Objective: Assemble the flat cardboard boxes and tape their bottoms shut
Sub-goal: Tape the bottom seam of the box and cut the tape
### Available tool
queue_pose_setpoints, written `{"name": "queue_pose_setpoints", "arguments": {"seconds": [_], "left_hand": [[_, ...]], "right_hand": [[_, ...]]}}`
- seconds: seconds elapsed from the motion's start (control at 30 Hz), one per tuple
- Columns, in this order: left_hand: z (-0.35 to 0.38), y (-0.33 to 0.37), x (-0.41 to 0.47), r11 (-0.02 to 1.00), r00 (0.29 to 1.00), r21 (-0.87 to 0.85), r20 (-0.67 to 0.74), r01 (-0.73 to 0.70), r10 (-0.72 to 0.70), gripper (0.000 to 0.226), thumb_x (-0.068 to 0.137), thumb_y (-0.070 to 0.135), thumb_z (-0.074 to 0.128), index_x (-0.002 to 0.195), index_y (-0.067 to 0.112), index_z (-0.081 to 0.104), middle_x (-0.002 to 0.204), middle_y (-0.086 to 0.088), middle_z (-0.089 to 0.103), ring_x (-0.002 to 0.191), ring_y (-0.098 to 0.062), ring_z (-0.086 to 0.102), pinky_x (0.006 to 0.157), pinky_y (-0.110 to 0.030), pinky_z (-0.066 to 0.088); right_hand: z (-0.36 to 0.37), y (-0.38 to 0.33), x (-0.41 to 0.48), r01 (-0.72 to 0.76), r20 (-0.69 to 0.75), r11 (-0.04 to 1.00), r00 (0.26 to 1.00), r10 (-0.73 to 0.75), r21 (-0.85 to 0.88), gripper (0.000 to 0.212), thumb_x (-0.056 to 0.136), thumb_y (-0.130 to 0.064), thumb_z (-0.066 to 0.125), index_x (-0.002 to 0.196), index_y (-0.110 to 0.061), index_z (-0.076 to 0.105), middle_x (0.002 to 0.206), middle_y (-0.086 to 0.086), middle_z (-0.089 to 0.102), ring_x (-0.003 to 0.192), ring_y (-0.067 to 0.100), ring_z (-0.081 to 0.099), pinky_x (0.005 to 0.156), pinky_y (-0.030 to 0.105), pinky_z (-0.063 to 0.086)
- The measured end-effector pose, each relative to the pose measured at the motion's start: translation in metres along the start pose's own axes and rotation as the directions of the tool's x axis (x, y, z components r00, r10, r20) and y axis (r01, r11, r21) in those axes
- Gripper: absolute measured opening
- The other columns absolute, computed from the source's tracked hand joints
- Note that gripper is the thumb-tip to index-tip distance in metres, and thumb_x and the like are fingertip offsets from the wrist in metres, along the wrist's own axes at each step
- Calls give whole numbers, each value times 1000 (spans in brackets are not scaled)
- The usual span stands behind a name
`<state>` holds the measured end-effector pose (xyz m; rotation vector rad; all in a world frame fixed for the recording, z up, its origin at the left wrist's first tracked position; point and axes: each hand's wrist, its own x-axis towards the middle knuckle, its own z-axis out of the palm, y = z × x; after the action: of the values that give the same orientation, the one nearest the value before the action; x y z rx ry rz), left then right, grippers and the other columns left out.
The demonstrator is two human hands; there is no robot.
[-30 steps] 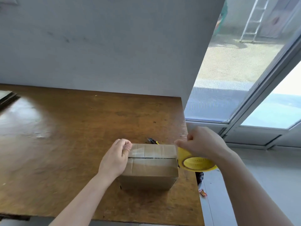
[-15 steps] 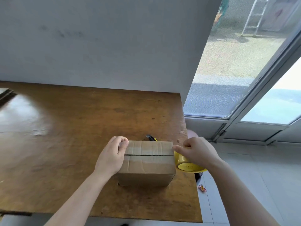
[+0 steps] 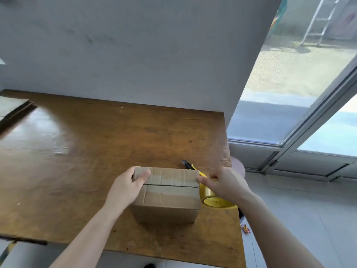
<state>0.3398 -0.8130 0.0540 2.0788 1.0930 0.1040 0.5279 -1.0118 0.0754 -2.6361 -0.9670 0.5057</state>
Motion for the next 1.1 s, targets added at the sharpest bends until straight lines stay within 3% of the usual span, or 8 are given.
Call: {"name": "queue_pose_setpoints", "arguments": {"seconds": [0.13, 0.23, 0.3, 0.4, 0.63, 0.8, 0.93, 1.1], "left_hand": [[-34, 2, 23, 899, 958, 423, -190, -116, 213, 63, 94, 57, 44, 145, 19, 45, 133, -4, 61, 117, -24, 59, 83, -35, 50], [-36, 10, 25, 765, 947, 642, -273, 47, 171, 60, 98, 55, 33, 143, 16, 43, 134, -8, 55, 121, -26, 51, 88, -38, 46], [-26, 5, 22, 786, 970, 603, -242, 136, 18, 78, 95, 66, 22, 151, 11, 28, 153, -11, 36, 138, -30, 34, 110, -46, 31], [-22, -9, 28, 814, 980, 562, -196, 149, -44, 92, 89, 75, 12, 156, 13, 6, 164, -10, 7, 148, -33, 13, 118, -53, 15], [-62, -28, 72, 758, 991, 649, -44, -70, 129, 86, 84, 78, 8, 156, 30, 8, 164, -4, 9, 147, -30, 15, 117, -55, 15], [-67, -16, 83, 699, 970, 714, -193, 36, 148, 88, 88, 76, 14, 156, 20, 13, 164, -11, 6, 150, -31, 6, 119, -54, 6], [-52, -22, 89, 796, 993, 606, -83, -14, 81, 93, 90, 72, 9, 156, 8, 0, 164, -13, -5, 151, -28, -7, 122, -49, 1], [-66, -30, 108, 744, 988, 661, -34, -93, 153, 101, 79, 75, -3, 156, 9, -4, 164, -11, -10, 151, -26, -11, 121, -47, -4]], "right_hand": [[27, -43, -6, -46, -35, 999, 998, 47, 22, 58, 91, -63, 47, 58, -16, 51, 60, -3, 53, 67, 23, 56, 55, 29, 39], [46, -75, -6, -51, -62, 997, 997, 55, 58, 58, 94, -61, 43, 58, -16, 47, 58, -4, 48, 57, 17, 47, 48, 28, 33], [50, -86, -2, -51, -41, 992, 998, 56, 113, 59, 94, -60, 44, 54, -17, 40, 54, -4, 43, 51, 15, 42, 45, 27, 28], [56, -93, 3, -43, 9, 981, 999, 42, 187, 55, 94, -55, 44, 55, -16, 40, 54, -4, 40, 53, 17, 42, 48, 26, 31], [62, -122, 5, -41, 206, 917, 978, -46, 397, 26, 85, -35, 51, 70, -15, 44, 69, -1, 42, 63, 17, 41, 55, 32, 30], [76, -147, 13, -132, 239, 807, 971, -11, 576, 56, 68, -58, 46, 84, -5, 51, 78, 11, 60, 80, 38, 65, 66, 55, 54], [81, -162, 26, -149, 253, 789, 967, -9, 596, 39, 77, -53, 50, 79, -14, 52, 82, 16, 64, 71, 33, 62, 66, 50, 56], [97, -176, 36, -215, 319, 777, 947, 19, 591, 25, 93, -46, 49, 86, -22, 51, 89, 8, 65, 77, 22, 63, 65, 35, 54]]}}
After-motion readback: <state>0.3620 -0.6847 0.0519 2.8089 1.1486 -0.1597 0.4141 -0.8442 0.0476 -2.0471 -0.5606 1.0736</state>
